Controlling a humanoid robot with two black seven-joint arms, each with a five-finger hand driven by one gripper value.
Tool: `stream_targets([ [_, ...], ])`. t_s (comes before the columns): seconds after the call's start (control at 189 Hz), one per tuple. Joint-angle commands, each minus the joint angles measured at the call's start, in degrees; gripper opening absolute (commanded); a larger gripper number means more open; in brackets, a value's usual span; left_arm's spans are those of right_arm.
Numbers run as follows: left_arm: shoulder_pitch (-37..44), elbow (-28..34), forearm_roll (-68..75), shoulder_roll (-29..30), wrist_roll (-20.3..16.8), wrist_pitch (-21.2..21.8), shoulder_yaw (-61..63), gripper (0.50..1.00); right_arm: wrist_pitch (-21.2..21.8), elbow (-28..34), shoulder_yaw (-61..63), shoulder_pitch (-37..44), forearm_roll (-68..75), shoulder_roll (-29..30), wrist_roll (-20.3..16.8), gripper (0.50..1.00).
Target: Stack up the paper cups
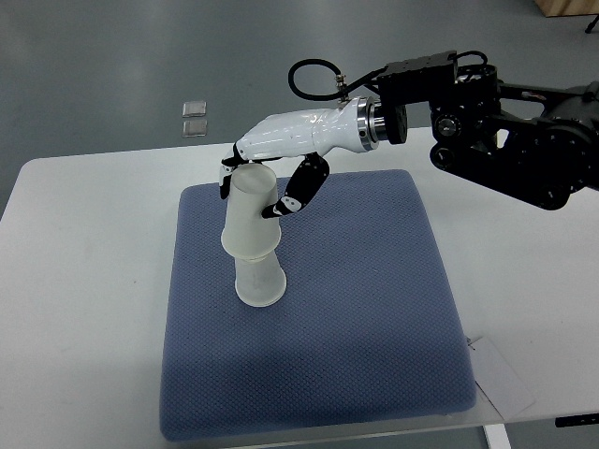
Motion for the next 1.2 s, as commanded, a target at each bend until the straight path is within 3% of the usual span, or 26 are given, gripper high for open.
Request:
stream_targets([
  [0.0, 0.0, 0.0, 0.0, 0.0, 0.0, 0.0, 0.0, 1.0, -0.2, -0.1, 0.1, -0.7, 0.0, 0.0, 0.0, 0.5],
  [0.466, 0.0, 0.0, 0.0, 0.0, 0.0, 0.0, 0.0, 1.0, -2.3, -0.1, 0.0, -3.0, 0.0, 0.8, -1.3, 0.5],
  [0.662, 0.0, 0.0, 0.0, 0.0, 0.0, 0.0, 0.0, 1.0, -1.7, -0.1, -0.1, -4.0, 0.1, 1.9, -2.2, 0.543],
  [0.731, 0.0, 0.0, 0.0, 0.0, 0.0, 0.0, 0.0, 1.0, -1.6, -0.1, -0.1, -4.4, 0.1, 1.9, -2.2, 0.58],
  [0.816, 0.0, 0.0, 0.0, 0.0, 0.0, 0.0, 0.0, 1.0, -1.7, -0.1, -0.1, -5.0, 0.1, 1.9, -2.2, 0.666],
  [0.954, 0.0, 0.0, 0.0, 0.0, 0.0, 0.0, 0.0, 1.0, -1.8, -0.1, -0.1, -5.3, 0.1, 1.9, -2.2, 0.903],
  [1.197, 0.0, 0.0, 0.0, 0.0, 0.0, 0.0, 0.0, 1.0, -2.2, -0.1, 0.2, -5.6, 0.1, 1.8, -2.2, 0.915],
])
